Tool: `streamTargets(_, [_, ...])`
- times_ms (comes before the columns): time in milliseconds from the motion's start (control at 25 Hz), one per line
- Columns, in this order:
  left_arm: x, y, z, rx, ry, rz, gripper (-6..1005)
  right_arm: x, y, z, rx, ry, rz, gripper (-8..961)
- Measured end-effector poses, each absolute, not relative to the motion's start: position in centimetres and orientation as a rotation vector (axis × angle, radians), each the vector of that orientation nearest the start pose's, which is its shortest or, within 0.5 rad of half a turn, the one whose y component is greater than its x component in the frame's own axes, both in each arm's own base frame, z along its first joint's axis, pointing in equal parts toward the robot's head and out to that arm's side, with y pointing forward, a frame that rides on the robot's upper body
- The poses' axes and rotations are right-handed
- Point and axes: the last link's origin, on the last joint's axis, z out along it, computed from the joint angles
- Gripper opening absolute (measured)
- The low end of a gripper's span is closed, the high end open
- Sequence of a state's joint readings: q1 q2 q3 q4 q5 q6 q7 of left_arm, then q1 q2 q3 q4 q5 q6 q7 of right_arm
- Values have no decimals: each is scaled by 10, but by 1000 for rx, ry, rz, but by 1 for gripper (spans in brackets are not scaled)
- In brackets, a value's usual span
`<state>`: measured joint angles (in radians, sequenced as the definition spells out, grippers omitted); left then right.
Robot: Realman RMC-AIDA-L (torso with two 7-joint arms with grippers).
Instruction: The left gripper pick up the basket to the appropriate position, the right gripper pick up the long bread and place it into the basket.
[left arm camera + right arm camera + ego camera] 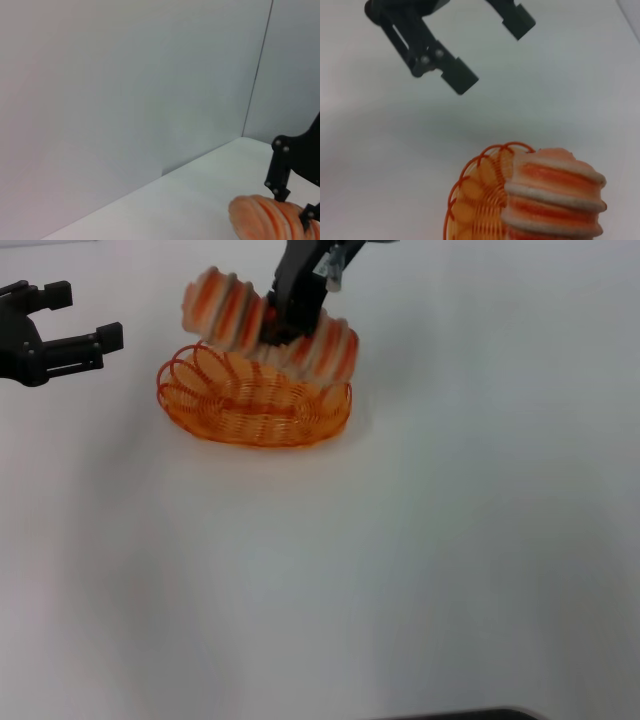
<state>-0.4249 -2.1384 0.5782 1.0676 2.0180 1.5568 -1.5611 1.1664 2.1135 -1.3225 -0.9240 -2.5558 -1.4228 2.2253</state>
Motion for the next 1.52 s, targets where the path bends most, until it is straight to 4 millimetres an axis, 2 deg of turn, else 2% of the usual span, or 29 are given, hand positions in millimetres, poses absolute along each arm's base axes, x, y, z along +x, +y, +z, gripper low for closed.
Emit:
streamTargets(360, [-265,334,69,-2470,-598,-612,877,41,410,-56,-2903,153,-481,421])
streamTargets(600, [-265,333,69,-2466,-603,-618,877,39,413,-57,-2895,136,-445,644])
streamTargets(800, [-266,333,69,-2465,-606,-620,876,41,417,-56,-2875,154,-410,729])
streamTargets(960, [-266,333,69,-2465,-608,-622,876,45,425,-49,-2840,256,-269,727])
streamTargets(1080, [-266,333,69,-2466,-609,-623,876,50,431,-38,-2822,376,-110,726])
streamTargets(1120, [-265,333,69,-2467,-609,-623,876,55,433,-31,-2815,456,-8,726])
streamTargets(1200, [-265,332,69,-2471,-608,-628,876,58,433,-27,-2809,497,41,725])
streamTargets(1280, [-264,332,69,-2473,-606,-639,876,70,434,-13,-2789,635,195,724])
streamTargets(1320, [-263,331,69,-2475,-605,-647,876,70,434,-13,-2789,635,195,723])
streamTargets(1520, [-261,329,69,-2488,-602,-673,877,97,425,7,-2788,773,404,724])
